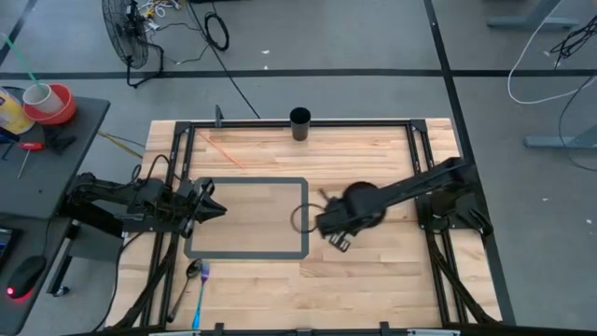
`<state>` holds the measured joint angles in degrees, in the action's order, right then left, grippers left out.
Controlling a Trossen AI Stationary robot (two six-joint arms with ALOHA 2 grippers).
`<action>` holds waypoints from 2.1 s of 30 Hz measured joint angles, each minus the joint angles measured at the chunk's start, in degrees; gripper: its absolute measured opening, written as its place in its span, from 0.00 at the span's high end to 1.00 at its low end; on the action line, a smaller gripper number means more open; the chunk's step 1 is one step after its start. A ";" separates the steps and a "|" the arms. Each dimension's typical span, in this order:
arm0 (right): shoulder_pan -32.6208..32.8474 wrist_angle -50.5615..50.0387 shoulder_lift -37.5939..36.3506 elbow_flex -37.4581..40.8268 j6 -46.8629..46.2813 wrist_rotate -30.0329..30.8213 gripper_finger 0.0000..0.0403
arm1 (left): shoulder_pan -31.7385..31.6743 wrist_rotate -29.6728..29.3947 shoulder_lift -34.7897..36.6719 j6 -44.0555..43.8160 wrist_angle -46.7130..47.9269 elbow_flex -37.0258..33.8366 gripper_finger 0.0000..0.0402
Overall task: Pick & Place Utensil
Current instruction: Put the black bowl on the transparent table mat
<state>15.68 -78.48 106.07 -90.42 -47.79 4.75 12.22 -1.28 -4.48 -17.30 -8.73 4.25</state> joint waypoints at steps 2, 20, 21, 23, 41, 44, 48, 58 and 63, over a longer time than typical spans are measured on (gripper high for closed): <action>-0.45 0.00 3.66 -5.57 7.10 0.97 0.99 | 0.00 0.00 0.00 0.01 -0.01 0.00 0.89; -2.49 -0.55 28.26 -44.38 59.47 6.96 0.99 | 0.01 0.00 0.01 -0.02 -0.02 0.00 0.89; -2.52 0.20 28.48 -44.45 63.54 7.85 0.99 | 0.01 0.00 -0.01 0.02 0.00 0.00 0.89; -2.56 1.92 28.74 -44.40 71.08 8.71 0.99 | 0.00 0.00 0.00 -0.01 0.00 0.00 0.89; -5.55 26.49 28.72 -30.78 122.34 9.76 0.99 | 0.01 0.00 -0.01 0.02 -0.02 0.00 0.89; -6.30 28.79 28.64 -30.83 123.98 8.72 0.99 | -0.01 0.00 0.01 0.00 -0.02 0.00 0.89; -8.33 26.89 28.61 -31.55 123.20 4.89 0.99 | 0.01 0.00 0.01 0.01 -0.02 0.00 0.89; -10.30 25.84 29.86 -31.19 118.74 -2.68 0.99 | 0.01 0.02 -0.01 0.01 0.00 0.00 0.89; -10.45 27.88 30.46 -31.32 116.89 -2.59 0.99 | -0.01 0.02 -0.01 0.02 -0.02 0.00 0.89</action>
<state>5.23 -50.60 136.52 -121.74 69.09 2.16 12.21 -1.26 -4.49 -17.28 -8.75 4.25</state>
